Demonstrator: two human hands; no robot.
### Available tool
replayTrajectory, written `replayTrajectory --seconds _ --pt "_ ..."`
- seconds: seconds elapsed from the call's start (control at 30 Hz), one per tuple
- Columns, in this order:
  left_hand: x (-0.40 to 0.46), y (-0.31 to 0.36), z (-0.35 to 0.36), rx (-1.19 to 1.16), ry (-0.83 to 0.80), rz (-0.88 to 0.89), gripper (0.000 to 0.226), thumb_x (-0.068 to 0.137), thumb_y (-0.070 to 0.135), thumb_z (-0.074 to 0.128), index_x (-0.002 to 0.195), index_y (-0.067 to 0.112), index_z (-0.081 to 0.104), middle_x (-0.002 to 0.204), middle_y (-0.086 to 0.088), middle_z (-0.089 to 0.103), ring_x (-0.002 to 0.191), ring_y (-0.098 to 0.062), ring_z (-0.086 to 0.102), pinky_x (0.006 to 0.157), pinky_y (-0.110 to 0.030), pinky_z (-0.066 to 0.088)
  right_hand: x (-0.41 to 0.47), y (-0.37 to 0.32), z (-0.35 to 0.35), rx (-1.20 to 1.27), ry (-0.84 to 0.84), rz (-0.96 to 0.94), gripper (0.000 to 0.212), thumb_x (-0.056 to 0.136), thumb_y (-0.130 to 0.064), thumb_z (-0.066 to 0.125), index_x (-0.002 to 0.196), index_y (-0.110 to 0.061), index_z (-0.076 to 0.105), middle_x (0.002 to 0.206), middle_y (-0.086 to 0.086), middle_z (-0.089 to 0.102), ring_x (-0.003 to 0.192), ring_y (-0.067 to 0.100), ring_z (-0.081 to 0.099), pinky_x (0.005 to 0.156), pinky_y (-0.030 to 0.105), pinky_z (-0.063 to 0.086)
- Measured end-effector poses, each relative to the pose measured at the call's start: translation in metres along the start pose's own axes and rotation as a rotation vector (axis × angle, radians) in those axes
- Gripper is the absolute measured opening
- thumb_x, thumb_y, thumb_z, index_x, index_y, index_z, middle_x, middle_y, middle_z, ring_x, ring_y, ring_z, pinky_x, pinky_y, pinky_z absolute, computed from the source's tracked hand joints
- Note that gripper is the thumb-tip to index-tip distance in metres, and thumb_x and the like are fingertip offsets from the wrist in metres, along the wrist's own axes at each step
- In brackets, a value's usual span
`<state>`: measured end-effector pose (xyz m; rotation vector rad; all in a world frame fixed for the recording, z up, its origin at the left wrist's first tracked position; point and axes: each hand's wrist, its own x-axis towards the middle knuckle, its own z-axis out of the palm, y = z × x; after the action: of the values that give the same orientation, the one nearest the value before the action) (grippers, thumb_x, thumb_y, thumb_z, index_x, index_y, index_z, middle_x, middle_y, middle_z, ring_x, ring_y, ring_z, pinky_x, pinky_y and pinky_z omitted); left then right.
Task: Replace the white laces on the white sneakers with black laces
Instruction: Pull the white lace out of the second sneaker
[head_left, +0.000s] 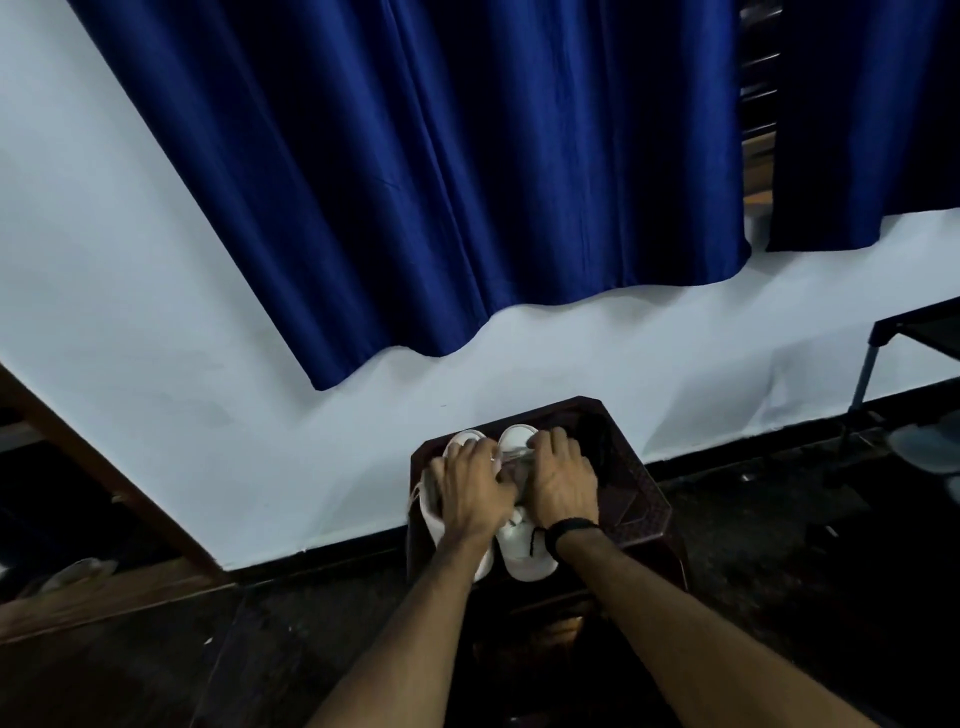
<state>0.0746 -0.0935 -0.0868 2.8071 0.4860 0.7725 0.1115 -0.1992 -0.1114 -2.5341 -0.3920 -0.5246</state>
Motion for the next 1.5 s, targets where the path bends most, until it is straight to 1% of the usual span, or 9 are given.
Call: replayTrajectory --seconds 0.3,0.53,0.7,0.87,1.0,1.17,1.23,1.4,1.5 --pt "-0.004 0.000 0.006 -0.016 0.017 -0.083 0.030 0.063 0.014 0.057 0.089 0.024 0.068 0.096 0.004 0.071 0.100 -0.022 0.054 0.084 -0.039 0.032 0.051 -0.012 -0.012 -0.341 -0.268 -0.512 0.024 0.090 -0.025 0.048 0.096 -0.016 0.070 0.096 0.004 0.070 0.110 0.027 0.051 0.094 0.041 0.027" --pt "-0.006 0.003 0.004 0.019 0.064 -0.100 0.032 0.058 0.013 0.065 0.087 0.026 0.067 0.089 0.004 0.071 0.094 -0.022 0.057 0.081 -0.041 0.033 0.067 0.032 -0.031 0.260 -0.131 0.604 0.030 0.087 -0.033 0.051 0.106 -0.020 0.069 0.111 0.008 0.066 0.113 0.030 0.050 0.094 0.041 0.036" --pt "-0.005 0.003 0.006 0.006 0.096 -0.106 0.031 0.056 0.013 0.065 0.084 0.026 0.066 0.085 0.004 0.071 0.090 -0.022 0.057 0.079 -0.040 0.035 0.057 0.025 -0.020 0.190 -0.087 -0.014 0.050 0.065 -0.031 0.059 0.114 -0.019 0.065 0.113 0.007 0.064 0.105 0.034 0.053 0.086 0.039 0.044" --pt "-0.005 0.002 0.005 0.021 0.038 -0.124 0.032 0.062 0.014 0.058 0.091 0.026 0.067 0.091 0.004 0.071 0.095 -0.021 0.056 0.083 -0.040 0.036 0.050 -0.010 -0.013 -0.260 -0.389 -0.469 0.035 0.085 -0.044 0.049 0.105 -0.023 0.068 0.106 0.002 0.065 0.113 0.024 0.050 0.096 0.040 0.031" --pt "-0.006 0.002 0.005 -0.003 0.062 -0.120 0.030 0.062 0.015 0.058 0.089 0.026 0.067 0.089 0.004 0.071 0.094 -0.022 0.056 0.082 -0.040 0.035 0.052 -0.005 -0.015 -0.212 -0.238 -0.331 0.027 0.085 -0.042 0.053 0.096 -0.025 0.070 0.097 0.000 0.068 0.109 0.023 0.052 0.093 0.041 0.031" --pt "-0.006 0.003 0.005 0.001 0.088 -0.107 0.030 0.059 0.014 0.066 0.087 0.026 0.066 0.085 0.004 0.070 0.092 -0.022 0.057 0.081 -0.041 0.033 0.071 0.026 -0.046 0.414 0.091 0.604 0.021 0.085 -0.036 0.057 0.092 -0.022 0.072 0.099 0.007 0.071 0.105 0.031 0.059 0.089 0.039 0.039" --pt "-0.007 0.003 0.005 0.000 0.088 -0.103 0.031 0.058 0.014 0.068 0.086 0.026 0.066 0.085 0.005 0.070 0.092 -0.021 0.058 0.082 -0.041 0.034 0.069 0.032 -0.045 0.387 0.024 0.671 0.026 0.085 -0.033 0.054 0.099 -0.018 0.070 0.107 0.011 0.068 0.111 0.034 0.053 0.090 0.040 0.037" --pt "-0.006 0.003 0.005 -0.010 0.086 -0.112 0.031 0.060 0.012 0.061 0.088 0.026 0.065 0.089 0.005 0.070 0.093 -0.022 0.057 0.082 -0.041 0.034 0.050 0.012 -0.032 0.088 -0.080 -0.055 0.055 0.066 -0.027 0.066 0.121 -0.021 0.060 0.120 0.003 0.059 0.116 0.031 0.044 0.092 0.040 0.035" --pt "-0.005 0.002 0.005 0.003 0.049 -0.116 0.032 0.062 0.015 0.061 0.091 0.026 0.065 0.094 0.005 0.070 0.096 -0.021 0.056 0.084 -0.042 0.035 0.045 -0.011 -0.022 -0.198 -0.346 -0.412 0.032 0.079 -0.033 0.056 0.108 -0.023 0.065 0.109 0.003 0.064 0.114 0.028 0.046 0.093 0.038 0.032"
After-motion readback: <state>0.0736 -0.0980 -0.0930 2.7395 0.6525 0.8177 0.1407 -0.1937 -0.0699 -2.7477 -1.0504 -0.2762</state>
